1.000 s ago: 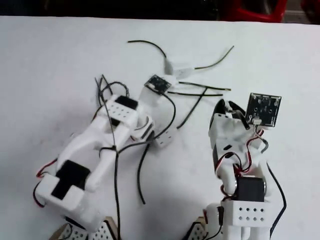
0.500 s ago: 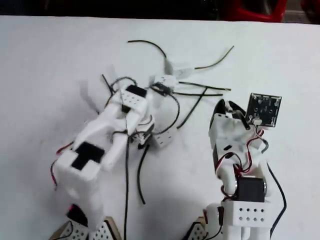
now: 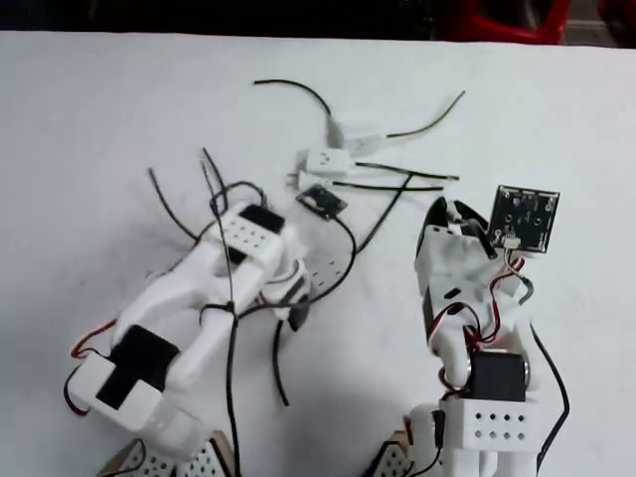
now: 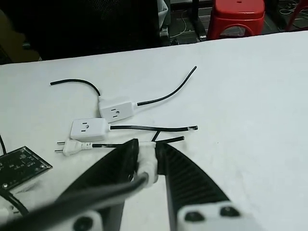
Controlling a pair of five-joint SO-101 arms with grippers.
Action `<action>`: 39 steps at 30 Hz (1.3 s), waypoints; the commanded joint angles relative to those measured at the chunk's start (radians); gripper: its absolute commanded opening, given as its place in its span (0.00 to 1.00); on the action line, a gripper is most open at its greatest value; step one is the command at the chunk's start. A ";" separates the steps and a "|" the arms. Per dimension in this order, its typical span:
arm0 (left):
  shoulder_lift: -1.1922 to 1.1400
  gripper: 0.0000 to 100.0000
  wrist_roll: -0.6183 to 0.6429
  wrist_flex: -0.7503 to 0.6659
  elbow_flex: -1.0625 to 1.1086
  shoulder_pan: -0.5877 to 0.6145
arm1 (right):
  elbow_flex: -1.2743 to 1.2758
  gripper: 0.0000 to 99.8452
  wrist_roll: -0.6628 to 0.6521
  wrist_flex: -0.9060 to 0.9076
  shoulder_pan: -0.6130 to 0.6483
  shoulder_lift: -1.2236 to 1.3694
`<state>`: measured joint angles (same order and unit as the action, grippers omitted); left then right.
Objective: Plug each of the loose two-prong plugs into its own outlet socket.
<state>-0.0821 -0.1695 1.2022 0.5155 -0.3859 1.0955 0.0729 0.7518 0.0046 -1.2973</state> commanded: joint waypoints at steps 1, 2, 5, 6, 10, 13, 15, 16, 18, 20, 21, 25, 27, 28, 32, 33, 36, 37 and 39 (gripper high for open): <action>0.056 0.27 0.012 -0.138 0.071 -0.015 | -0.009 0.02 -0.003 -0.005 0.004 -0.012; 0.047 0.27 0.012 -0.143 0.077 -0.016 | -0.009 0.02 -0.003 -0.005 0.004 -0.012; -0.005 0.26 0.012 -0.120 0.041 0.001 | -0.009 0.02 -0.003 -0.004 0.004 -0.012; -0.028 0.26 0.012 -0.098 0.015 0.018 | -0.009 0.02 -0.003 -0.004 0.005 -0.012; -0.110 0.22 0.003 -0.055 -0.080 0.122 | -0.009 0.02 -0.003 -0.001 0.005 -0.012; -0.122 0.18 -0.017 -0.046 -0.121 0.209 | -0.009 0.02 -0.003 -0.001 0.004 -0.012; -0.120 0.17 -0.061 -0.046 -0.129 0.249 | -0.009 0.02 -0.003 -0.001 0.004 -0.012; -0.114 0.17 -0.074 -0.046 -0.129 0.265 | -0.009 0.02 -0.003 0.001 0.007 -0.012; -0.076 0.17 -0.075 -0.049 -0.118 0.289 | -0.009 0.02 -0.005 0.001 0.008 -0.012; -0.008 0.17 -0.078 -0.046 -0.106 0.311 | -0.008 0.02 -0.061 0.010 0.008 -0.012; 0.036 0.17 -0.080 -0.049 -0.094 0.325 | -0.008 0.02 -0.095 0.022 0.010 -0.012; 0.252 0.17 -0.081 -0.048 -0.023 0.363 | -0.008 0.02 -0.130 0.050 0.062 -0.012; 0.366 0.17 -0.081 -0.049 0.032 0.381 | -0.008 0.02 -0.130 0.056 0.094 -0.012; 0.424 0.17 -0.081 -0.049 0.061 0.392 | -0.008 0.02 -0.129 0.056 0.108 -0.010; 0.628 0.17 -0.083 -0.055 0.199 0.427 | -0.008 0.02 -0.129 0.059 0.162 -0.010; 0.673 0.17 -0.083 -0.055 0.235 0.440 | -0.008 0.02 -0.129 0.059 0.176 -0.010; 0.805 0.17 -0.083 -0.064 0.339 0.486 | -0.008 0.02 -0.130 0.061 0.236 0.005; 0.843 0.17 -0.083 -0.077 0.379 0.506 | -0.009 0.02 -0.132 0.065 0.260 0.022; 0.918 0.17 -0.081 -0.118 0.466 0.547 | -0.014 0.02 -0.135 0.064 0.315 0.074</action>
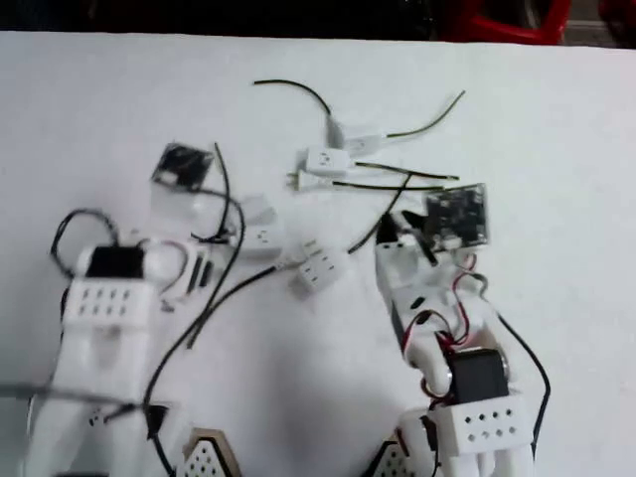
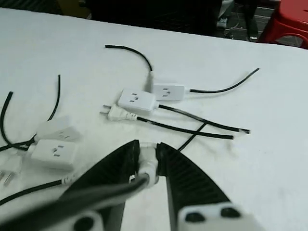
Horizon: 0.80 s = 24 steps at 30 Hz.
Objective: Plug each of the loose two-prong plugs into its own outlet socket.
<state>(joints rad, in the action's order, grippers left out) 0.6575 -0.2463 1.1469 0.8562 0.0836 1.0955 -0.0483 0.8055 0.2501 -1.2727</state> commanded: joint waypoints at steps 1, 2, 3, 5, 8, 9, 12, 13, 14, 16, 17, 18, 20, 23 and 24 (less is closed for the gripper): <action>0.213 0.17 -0.005 -0.091 0.173 0.101 | -0.015 0.02 -0.014 0.005 0.097 0.084; 0.242 0.17 -0.005 -0.120 0.222 0.124 | -0.017 0.02 -0.015 0.004 0.124 0.117; 0.271 0.17 -0.003 -0.152 0.272 0.145 | -0.018 0.02 -0.015 -0.004 0.154 0.151; 0.320 0.17 -0.003 -0.209 0.350 0.177 | -0.021 0.02 -0.017 -0.024 0.202 0.209; 0.374 0.17 -0.003 -0.258 0.416 0.214 | -0.021 0.02 -0.017 -0.071 0.254 0.269; 0.387 0.17 -0.003 -0.267 0.434 0.222 | -0.021 0.02 -0.017 -0.085 0.268 0.286; 0.406 0.17 -0.005 -0.276 0.466 0.226 | -0.017 0.02 -0.017 -0.127 0.300 0.323; 0.407 0.17 -0.005 -0.276 0.468 0.226 | -0.017 0.02 -0.017 -0.139 0.305 0.337; 0.407 0.17 -0.005 -0.276 0.468 0.226 | -0.015 0.02 -0.017 -0.148 0.311 0.352; 0.407 0.17 -0.005 -0.276 0.471 0.225 | -0.015 0.02 -0.017 -0.185 0.321 0.395; 0.407 0.17 -0.005 -0.276 0.473 0.223 | -0.015 0.02 -0.017 -0.206 0.323 0.423; 0.407 0.17 -0.005 -0.276 0.474 0.223 | -0.015 0.02 -0.017 -0.229 0.323 0.455; 0.406 0.17 -0.005 -0.276 0.474 0.223 | -0.015 0.02 -0.015 -0.275 0.321 0.526; 0.404 0.17 -0.005 -0.275 0.474 0.223 | -0.018 0.02 -0.015 -0.320 0.318 0.616; 0.404 0.17 -0.005 -0.275 0.474 0.223 | -0.020 0.02 -0.015 -0.325 0.317 0.641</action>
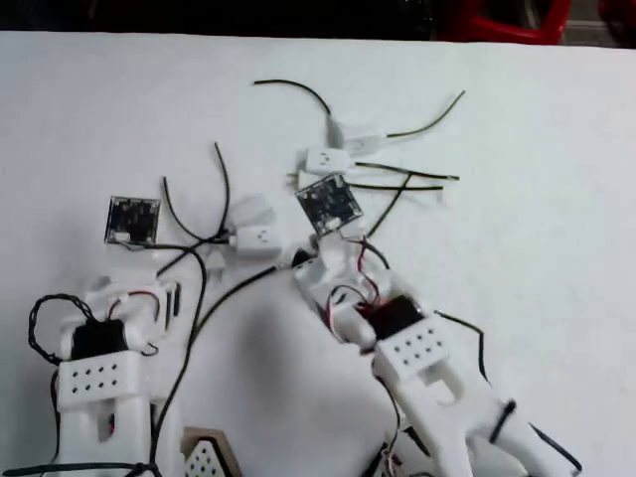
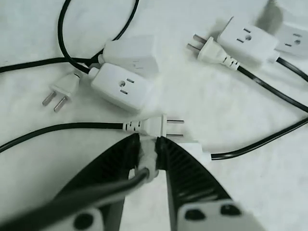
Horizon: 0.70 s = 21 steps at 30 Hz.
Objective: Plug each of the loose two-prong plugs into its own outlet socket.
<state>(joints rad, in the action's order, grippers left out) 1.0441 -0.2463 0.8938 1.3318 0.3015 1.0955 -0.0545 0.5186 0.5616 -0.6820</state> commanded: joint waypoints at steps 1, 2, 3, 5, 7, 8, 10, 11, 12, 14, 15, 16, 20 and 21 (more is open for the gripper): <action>0.018 0.17 -0.005 -0.020 0.000 0.005 | -0.021 0.02 -0.009 -0.038 0.005 0.067; 0.018 0.17 -0.005 -0.020 0.000 0.005 | -0.021 0.02 -0.009 -0.042 0.005 0.077; 0.018 0.17 -0.005 -0.020 0.000 0.005 | -0.021 0.02 -0.009 -0.051 0.005 0.087; 0.018 0.17 -0.005 -0.020 0.000 0.007 | -0.020 0.02 -0.009 -0.061 0.005 0.102; 0.018 0.17 -0.005 -0.020 0.000 0.007 | -0.020 0.02 -0.009 -0.061 0.004 0.117; 0.018 0.17 -0.005 -0.020 0.000 0.007 | -0.020 0.02 -0.009 -0.061 0.004 0.128; 0.018 0.17 -0.005 -0.018 0.000 0.007 | -0.018 0.02 -0.009 -0.068 0.004 0.150; 0.018 0.17 -0.005 -0.018 0.000 0.007 | -0.017 0.02 -0.011 -0.074 0.004 0.162; 0.018 0.17 -0.005 -0.018 0.000 0.007 | -0.017 0.02 -0.011 -0.074 0.004 0.173; 0.018 0.17 -0.005 -0.018 0.000 0.007 | -0.017 0.02 -0.011 -0.074 0.004 0.185; 0.018 0.17 -0.005 -0.018 0.000 0.007 | -0.017 0.02 -0.011 -0.073 0.004 0.185; 0.018 0.17 -0.005 -0.018 0.000 0.007 | -0.017 0.02 -0.011 -0.073 0.004 0.186; 0.018 0.17 -0.005 -0.018 0.000 0.007 | -0.015 0.02 -0.098 -0.070 -0.004 0.186; 0.018 0.17 -0.005 -0.018 0.000 0.007 | -0.015 0.02 -0.120 -0.070 -0.012 0.186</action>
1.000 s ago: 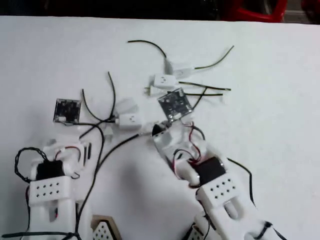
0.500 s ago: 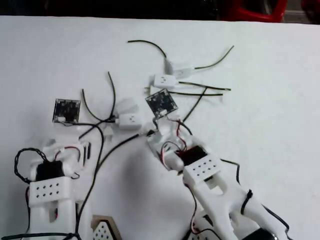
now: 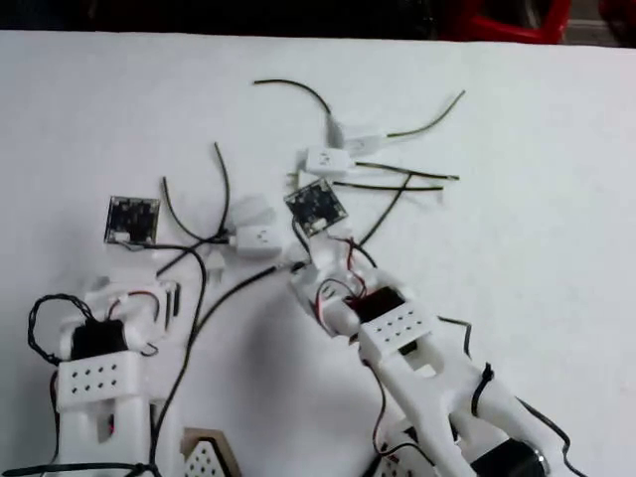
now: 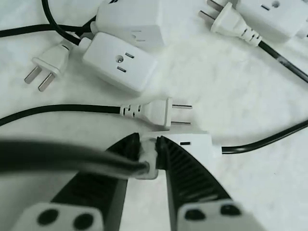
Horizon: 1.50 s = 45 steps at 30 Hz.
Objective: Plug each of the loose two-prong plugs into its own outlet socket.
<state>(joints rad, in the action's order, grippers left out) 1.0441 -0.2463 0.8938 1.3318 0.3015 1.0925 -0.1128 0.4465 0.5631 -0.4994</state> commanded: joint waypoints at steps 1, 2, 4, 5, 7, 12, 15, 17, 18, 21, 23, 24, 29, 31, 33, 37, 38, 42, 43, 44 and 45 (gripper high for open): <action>0.018 0.17 -0.005 -0.018 0.000 0.007 | -0.012 0.02 -0.078 0.001 -0.024 0.005; 0.018 0.17 -0.005 -0.018 0.000 0.007 | -0.012 0.02 -0.084 0.001 -0.033 0.008; 0.018 0.17 -0.005 -0.018 0.000 0.007 | -0.012 0.02 -0.084 -0.001 -0.039 0.012; 0.018 0.17 -0.005 -0.018 0.000 0.007 | -0.012 0.02 -0.084 -0.001 -0.039 0.012; 0.018 0.17 -0.005 -0.018 0.000 0.007 | -0.012 0.02 -0.084 -0.001 -0.036 0.012; 0.018 0.17 -0.005 -0.018 0.000 0.007 | -0.012 0.02 -0.083 -0.002 -0.033 0.013; 0.018 0.17 -0.005 -0.018 0.000 0.007 | -0.012 0.02 -0.083 -0.035 -0.033 0.013; 0.018 0.17 -0.005 -0.018 0.000 0.007 | -0.002 0.02 -0.083 -0.050 -0.033 0.013; 0.018 0.17 -0.005 -0.018 0.000 0.007 | 0.000 0.02 -0.083 -0.056 -0.031 0.013; 0.018 0.17 -0.005 -0.018 0.000 0.008 | 0.009 0.02 -0.083 -0.058 -0.031 0.015; 0.018 0.17 -0.005 -0.018 0.000 0.008 | 0.011 0.02 -0.083 -0.054 -0.031 0.015; 0.018 0.17 -0.005 -0.018 0.000 0.008 | 0.011 0.02 -0.083 -0.053 -0.031 0.015; 0.018 0.17 -0.005 -0.018 0.000 0.008 | 0.011 0.02 -0.081 -0.050 -0.001 0.015; 0.018 0.17 -0.005 -0.018 0.000 0.008 | 0.015 0.02 -0.043 -0.050 0.018 0.015; 0.018 0.17 -0.005 -0.018 0.000 0.008 | 0.015 0.02 0.015 -0.050 0.019 0.015; 0.018 0.17 -0.005 -0.018 0.000 0.008 | 0.025 0.02 0.028 -0.048 0.015 0.016; 0.018 0.17 -0.005 -0.018 0.000 0.008 | 0.026 0.02 0.028 -0.048 0.015 0.024; 0.018 0.17 -0.005 -0.017 0.002 0.008 | 0.023 0.02 0.026 -0.058 -0.007 0.077; 0.018 0.17 -0.005 -0.017 0.002 0.008 | 0.015 0.02 0.023 -0.056 -0.016 0.093; 0.018 0.17 -0.005 -0.017 0.002 0.008 | 0.009 0.02 0.009 -0.053 -0.028 0.104; 0.018 0.17 -0.005 -0.017 0.002 0.008 | 0.008 0.02 -0.008 -0.051 -0.039 0.107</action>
<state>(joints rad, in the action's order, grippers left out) 1.0441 -0.2463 0.8938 1.3318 0.3015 1.1047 -0.0928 0.3897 0.5554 -0.4258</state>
